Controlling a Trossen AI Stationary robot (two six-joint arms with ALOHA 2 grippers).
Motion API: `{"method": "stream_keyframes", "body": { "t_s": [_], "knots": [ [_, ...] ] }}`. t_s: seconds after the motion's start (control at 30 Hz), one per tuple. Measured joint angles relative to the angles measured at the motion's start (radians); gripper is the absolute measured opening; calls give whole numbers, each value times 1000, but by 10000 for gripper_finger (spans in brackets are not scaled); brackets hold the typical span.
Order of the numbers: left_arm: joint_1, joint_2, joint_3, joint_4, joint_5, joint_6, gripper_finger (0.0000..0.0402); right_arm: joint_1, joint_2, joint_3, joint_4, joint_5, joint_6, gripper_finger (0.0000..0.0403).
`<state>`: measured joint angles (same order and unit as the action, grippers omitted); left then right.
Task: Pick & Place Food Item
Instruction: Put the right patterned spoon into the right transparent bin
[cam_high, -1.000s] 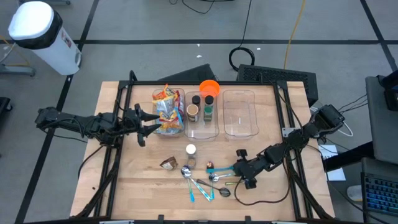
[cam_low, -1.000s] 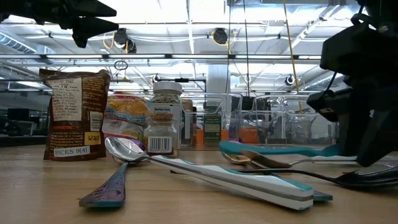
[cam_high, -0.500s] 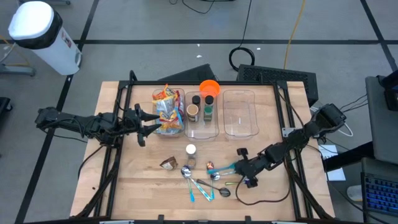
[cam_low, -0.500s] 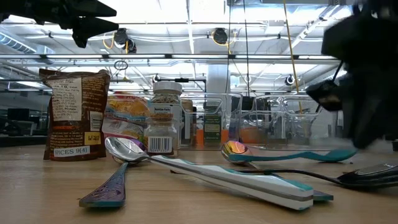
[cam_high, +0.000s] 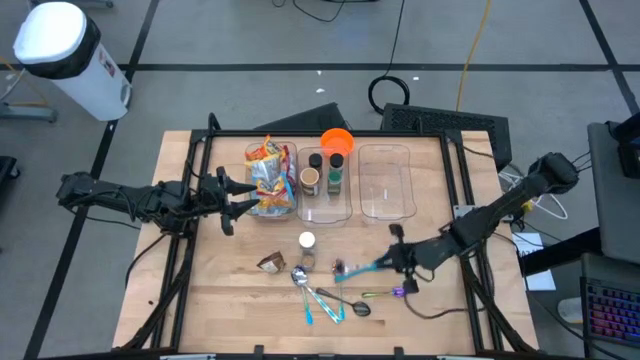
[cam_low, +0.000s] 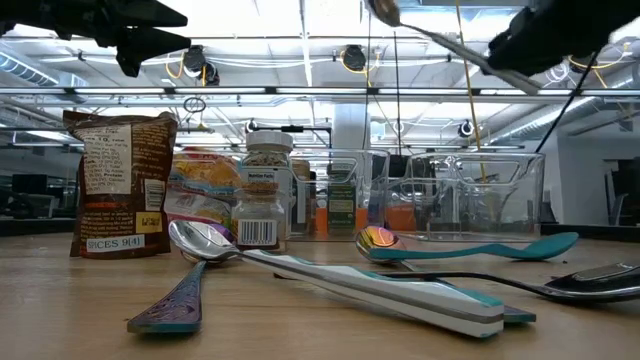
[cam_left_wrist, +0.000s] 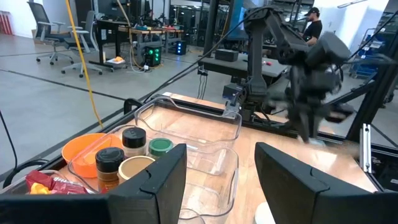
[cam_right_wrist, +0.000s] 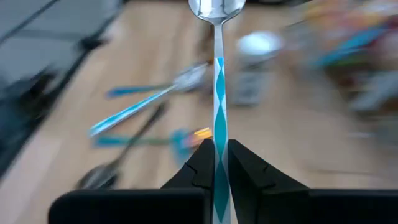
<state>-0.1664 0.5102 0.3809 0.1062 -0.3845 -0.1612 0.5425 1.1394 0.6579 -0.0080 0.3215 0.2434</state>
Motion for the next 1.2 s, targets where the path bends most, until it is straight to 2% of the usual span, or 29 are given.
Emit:
{"method": "stream_keyframes", "body": {
  "t_s": [0.13, 0.27, 0.37, 0.43, 0.57, 0.8, 0.87, 1.03, 1.2],
  "knots": [
    [0, 0, 0, 0, 0, 0, 198, -26, -107, 0, -70, 228, 37, 12],
    [0, 0, 0, 0, 0, 0, 198, -99, -198, 1, -180, 459, 137, 12],
    [0, 0, 0, 0, 0, 0, 198, -196, -236, -4, -258, 515, 226, 12],
    [0, 0, 0, 0, 0, 0, 198, -269, -241, -11, -294, 496, 294, 13],
    [0, 0, 0, 0, 0, 0, 198, -425, -213, -13, -368, 381, 386, 26],
    [0, 0, 0, 1, 0, 0, 198, -715, -145, -13, -375, 77, 394, 12],
    [0, 0, 0, 2, 0, 0, 198, -777, -113, -13, -366, 34, 384, 12],
    [0, 0, 0, 1, -1, 0, 198, -863, -26, -13, -342, -17, 368, 26],
    [0, 0, 0, 1, -1, 0, 198, -883, 48, -13, -318, -65, 358, 27]
  ]
}}
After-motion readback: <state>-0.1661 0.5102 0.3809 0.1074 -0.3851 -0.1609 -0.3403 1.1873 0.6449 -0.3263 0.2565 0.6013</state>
